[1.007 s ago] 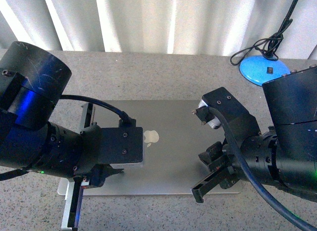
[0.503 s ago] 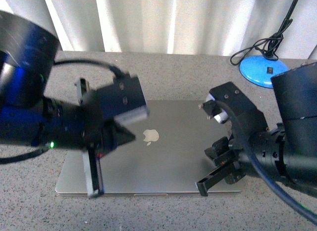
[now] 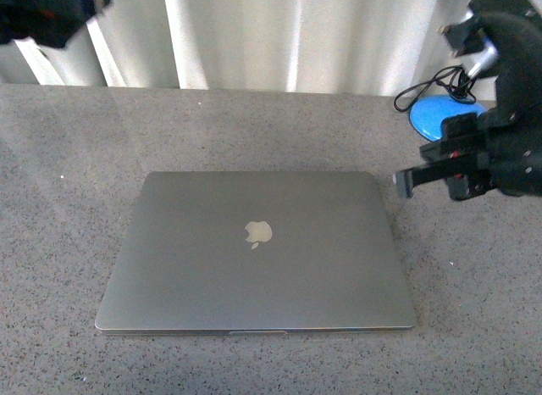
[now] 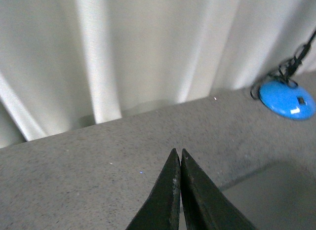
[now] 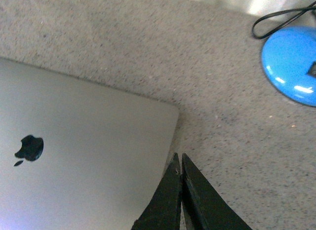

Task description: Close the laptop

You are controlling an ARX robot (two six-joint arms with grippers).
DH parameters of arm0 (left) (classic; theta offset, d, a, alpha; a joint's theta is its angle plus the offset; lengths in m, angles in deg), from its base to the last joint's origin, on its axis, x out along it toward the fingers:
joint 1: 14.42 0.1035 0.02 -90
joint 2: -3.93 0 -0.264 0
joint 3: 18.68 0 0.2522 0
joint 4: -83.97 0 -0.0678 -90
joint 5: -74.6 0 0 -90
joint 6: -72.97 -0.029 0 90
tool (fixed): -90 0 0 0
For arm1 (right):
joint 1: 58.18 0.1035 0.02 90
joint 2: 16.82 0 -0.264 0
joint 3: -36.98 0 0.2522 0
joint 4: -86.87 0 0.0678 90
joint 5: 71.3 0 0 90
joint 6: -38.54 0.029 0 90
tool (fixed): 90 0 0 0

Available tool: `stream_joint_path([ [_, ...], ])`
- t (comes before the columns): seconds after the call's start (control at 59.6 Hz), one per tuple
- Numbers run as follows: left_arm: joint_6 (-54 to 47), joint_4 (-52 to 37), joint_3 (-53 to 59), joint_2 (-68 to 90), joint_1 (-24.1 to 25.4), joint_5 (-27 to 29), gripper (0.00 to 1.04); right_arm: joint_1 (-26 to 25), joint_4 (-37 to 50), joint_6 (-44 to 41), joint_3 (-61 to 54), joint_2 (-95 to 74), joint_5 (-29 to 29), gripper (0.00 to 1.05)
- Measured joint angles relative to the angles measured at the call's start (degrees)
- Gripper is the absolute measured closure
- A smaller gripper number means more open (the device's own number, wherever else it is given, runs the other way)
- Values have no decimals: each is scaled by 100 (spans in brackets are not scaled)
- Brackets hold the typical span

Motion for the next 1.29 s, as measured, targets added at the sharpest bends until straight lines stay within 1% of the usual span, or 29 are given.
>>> stream_joint_path([
  [0.117,415,-61,223,-354,319,424,101,-79,-46,120,-17,409,175,104],
  [0.201,944,114,446,-688,669,949,101,-125,-79,275,-129,800,332,104],
  [0.285,1176,129,479,-787,815,1051,101,-170,-74,498,-356,1266,651,104],
  [0.302,1217,129,479,-793,824,1054,100,-181,-74,538,-422,1397,730,104],
  [0.336,1270,129,479,-800,835,1060,93,-195,-74,616,-501,1558,857,104],
  [0.386,1294,129,479,-800,828,1049,86,-205,-129,728,-643,1864,1117,103],
  [0.436,1311,133,483,-798,817,1036,77,-216,-175,828,-754,2120,1261,96],
  [0.47,1325,133,483,-798,807,1036,72,-236,-179,901,-796,2256,1305,88],
  [0.503,1329,133,483,-800,802,1029,64,-256,-179,933,-798,2293,1325,83],
  [0.554,1329,133,483,-813,796,1027,57,-267,-179,962,-798,2299,1335,76],
  [0.654,1331,133,483,-811,793,1029,39,-269,-184,1001,-813,2286,1331,56],
  [0.705,1318,127,487,-809,793,1045,30,-269,-184,1001,-813,2286,1329,49],
  [0.721,1211,-7,527,-787,782,1130,31,-267,-184,1001,-813,2286,1329,46],
  [0.738,1189,-136,564,-785,778,1207,33,-267,-181,1001,-815,2286,1329,45],
  [0.755,1051,-431,660,-785,776,1333,37,-260,79,944,-885,2223,1386,45],
  [0.805,684,-1202,1082,-861,752,1519,49,-308,1648,597,-1370,2035,1399,55],
  [0.822,649,-1261,1143,-894,745,1526,51,-323,1853,555,-1451,2020,1381,57],
  [0.856,540,-1399,1370,-1038,717,1534,58,-402,2549,444,-1755,2026,1340,64],
  [0.872,509,-1416,1419,-1075,708,1537,60,-422,2686,417,-1816,2044,1338,66],
  [0.906,442,-1456,1615,-1226,682,1550,67,-501,3071,341,-2009,2175,1274,73],
  [0.94,398,-1467,1762,-1349,658,1554,72,-562,3174,304,-2111,2323,1244,78],
  [0.973,365,-1475,1932,-1515,540,1725,79,-632,3195,258,-2229,2555,1178,86],
  [0.99,358,-1478,1971,-1558,516,1770,81,-640,3195,256,-2243,2579,1165,87],
  [1.023,343,-1480,2083,-1681,461,1814,86,-706,3163,232,-2367,2767,1093,95],
  [1.04,328,-1480,2190,-1799,426,1827,92,-728,3145,223,-2409,2824,1075,98],
  [1.074,321,-1480,2295,-1908,396,1823,97,-772,3165,219,-2505,2876,1029,103],
  [1.091,310,-1478,2358,-1978,382,1825,101,-800,3279,192,-2586,2881,994,104],
  [1.158,282,-1447,2573,-2201,367,1829,101,-879,3381,192,-2804,2940,922,104],
  [1.292,269,-1305,2973,-2739,369,1847,101,-1043,3027,192,-3104,3526,772,104],
])
